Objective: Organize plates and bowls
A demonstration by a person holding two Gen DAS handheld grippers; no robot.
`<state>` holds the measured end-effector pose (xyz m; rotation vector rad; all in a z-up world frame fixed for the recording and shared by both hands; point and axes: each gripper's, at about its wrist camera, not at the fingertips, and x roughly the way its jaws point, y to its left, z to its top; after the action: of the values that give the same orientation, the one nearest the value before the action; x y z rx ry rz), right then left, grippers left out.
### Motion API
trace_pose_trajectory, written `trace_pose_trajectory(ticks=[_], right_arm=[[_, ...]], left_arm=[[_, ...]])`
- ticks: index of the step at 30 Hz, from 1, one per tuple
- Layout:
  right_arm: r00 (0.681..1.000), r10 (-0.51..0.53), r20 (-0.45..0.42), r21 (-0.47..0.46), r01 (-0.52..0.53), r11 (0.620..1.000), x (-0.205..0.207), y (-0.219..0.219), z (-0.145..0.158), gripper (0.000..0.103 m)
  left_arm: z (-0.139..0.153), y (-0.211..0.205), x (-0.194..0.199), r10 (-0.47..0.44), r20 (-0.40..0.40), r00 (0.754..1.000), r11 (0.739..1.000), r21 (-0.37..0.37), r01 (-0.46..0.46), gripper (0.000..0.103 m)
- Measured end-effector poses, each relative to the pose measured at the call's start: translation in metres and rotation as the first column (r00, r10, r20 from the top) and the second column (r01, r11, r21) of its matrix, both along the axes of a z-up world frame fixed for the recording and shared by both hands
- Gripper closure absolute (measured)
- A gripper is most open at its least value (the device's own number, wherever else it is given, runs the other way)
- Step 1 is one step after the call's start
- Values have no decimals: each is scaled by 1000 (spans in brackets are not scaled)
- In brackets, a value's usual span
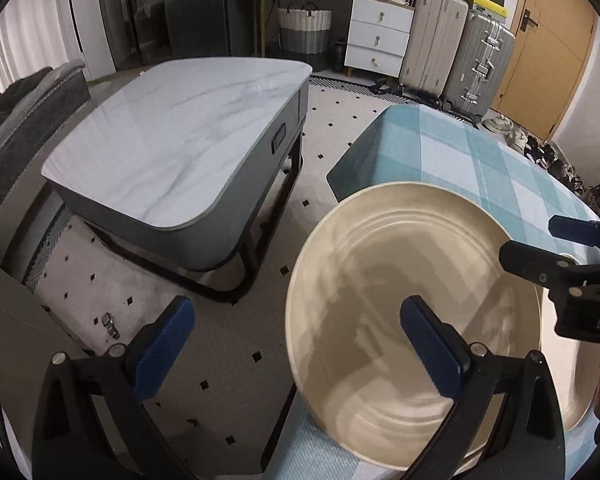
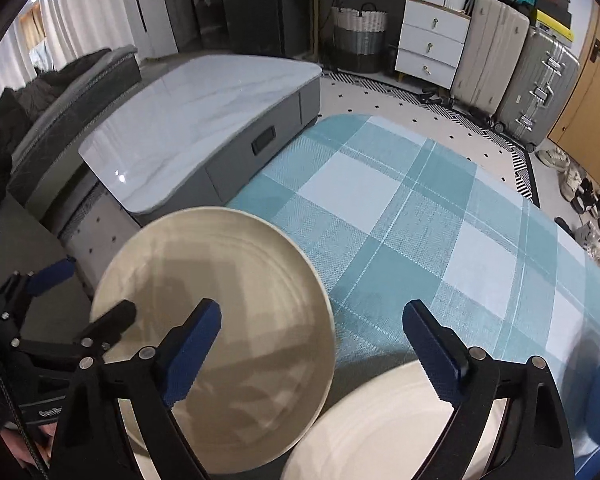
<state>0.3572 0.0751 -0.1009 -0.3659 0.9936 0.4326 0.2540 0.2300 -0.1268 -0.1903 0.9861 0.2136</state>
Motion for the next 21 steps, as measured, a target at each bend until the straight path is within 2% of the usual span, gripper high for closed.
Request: trace_pose_trajectory(ticks=[3,8,11,13,14,16,21], right_arm=[[999,0,-42,0,0,1000,8,0,-11,26],[995,-3,-99,-8,2,1000,17,0,-26,33],[995,8,-98,-28,-11,1000,17,1,-31,39],[995,10,-103,-29,-13,999,18,0,-32,49],[994,11,-111,-31,-14,999,19,0,-34,51],[994,7,-110,-45,-12,999,17,-1,-36,64],[993,17,-119,-47,-23,999,15,-1,-37,76]], left_arm=[[-5,5,2,6,-14,1000,1000,-25,-7,1],[-12,8,2,5,-31,1000,999,-49,-7,4],[-14,11,1,6,-40,999,998,-60,-9,16],[-16,14,1,0,-47,999,995,-96,-4,21],[-17,15,1,-7,-42,999,993,-117,2,25],[-17,16,-1,-21,-30,999,991,-133,17,55],[-18,20,-2,-36,-18,999,983,-180,32,72]])
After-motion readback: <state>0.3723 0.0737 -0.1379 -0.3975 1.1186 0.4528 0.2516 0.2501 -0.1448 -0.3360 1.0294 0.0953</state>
